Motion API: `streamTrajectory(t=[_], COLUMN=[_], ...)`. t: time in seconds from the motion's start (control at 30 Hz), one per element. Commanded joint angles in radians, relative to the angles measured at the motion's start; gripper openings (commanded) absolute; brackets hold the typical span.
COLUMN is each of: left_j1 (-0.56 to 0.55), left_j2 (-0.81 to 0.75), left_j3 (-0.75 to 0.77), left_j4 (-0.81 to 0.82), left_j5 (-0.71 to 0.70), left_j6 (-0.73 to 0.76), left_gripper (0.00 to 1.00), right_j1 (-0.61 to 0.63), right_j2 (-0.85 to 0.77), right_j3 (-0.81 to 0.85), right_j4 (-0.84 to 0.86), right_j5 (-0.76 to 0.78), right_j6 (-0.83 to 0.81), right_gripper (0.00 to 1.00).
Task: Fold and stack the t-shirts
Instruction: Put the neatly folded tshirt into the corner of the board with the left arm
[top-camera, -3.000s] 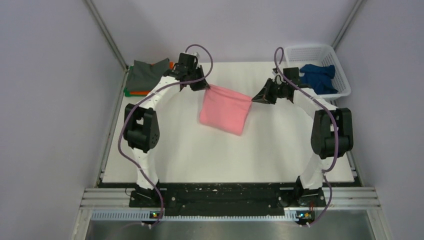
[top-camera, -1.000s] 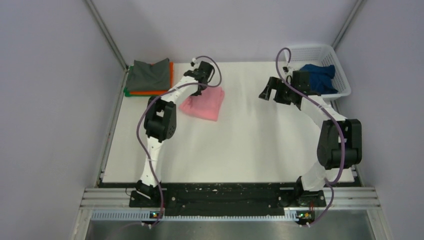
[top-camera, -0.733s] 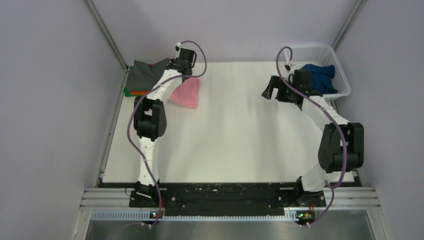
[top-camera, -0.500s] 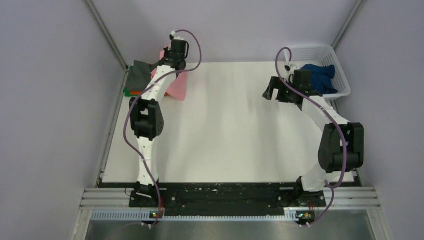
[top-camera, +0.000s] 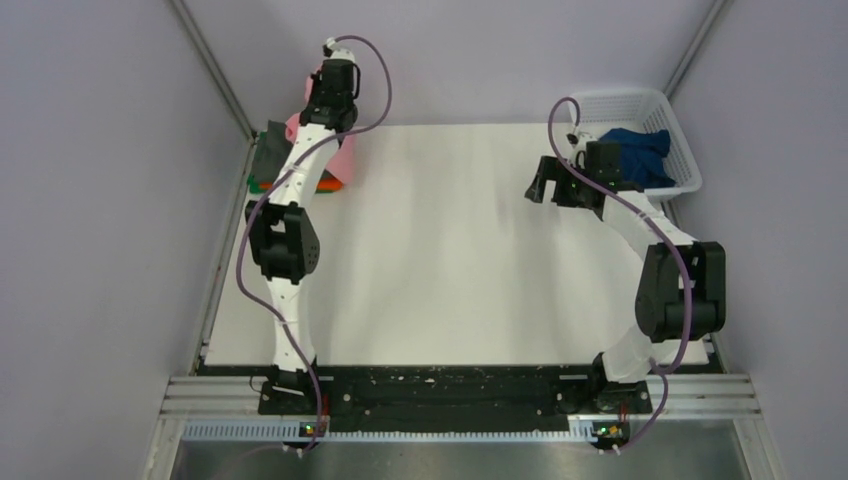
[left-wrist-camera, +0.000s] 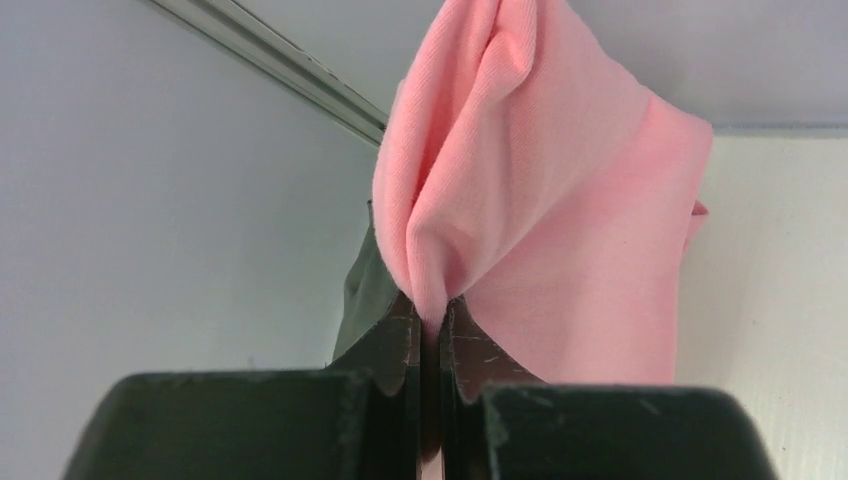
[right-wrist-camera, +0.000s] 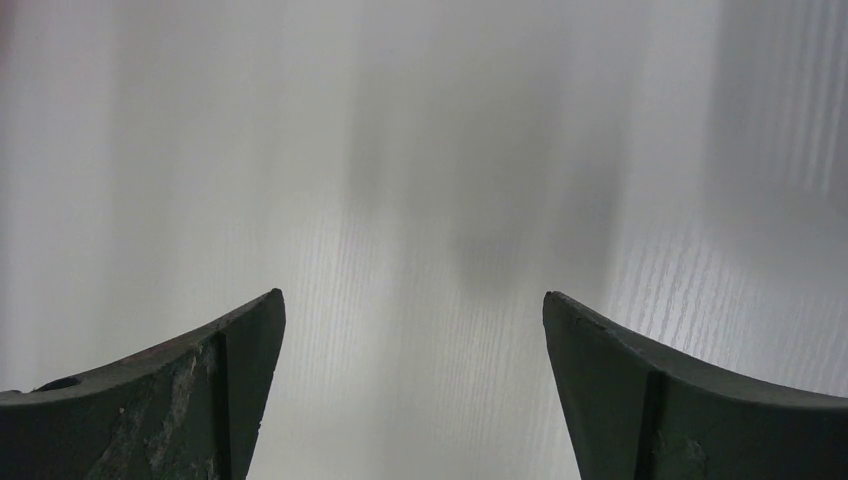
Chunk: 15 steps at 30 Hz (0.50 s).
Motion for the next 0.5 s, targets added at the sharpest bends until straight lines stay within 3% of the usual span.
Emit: streamTrajectory(t=[0.0, 0.47], left_j1=[0.019, 0.093], left_j2=[-0.116, -0.083], left_j3=[0.058, -0.061], left_j4=[0.086, 0.104], left_j5=[0.026, 0.111], left_j6=[-0.005, -0.1], left_gripper=[0.0, 0.0], right_j1=[-0.007, -0.008], right_j2=[0.008, 0.011], right_j3=[0.04, 0.046], right_j4=[0.009, -0.01], right_j5=[-0.006, -0.002], right_j6=[-0.022, -0.009], right_gripper=[0.99, 0.99])
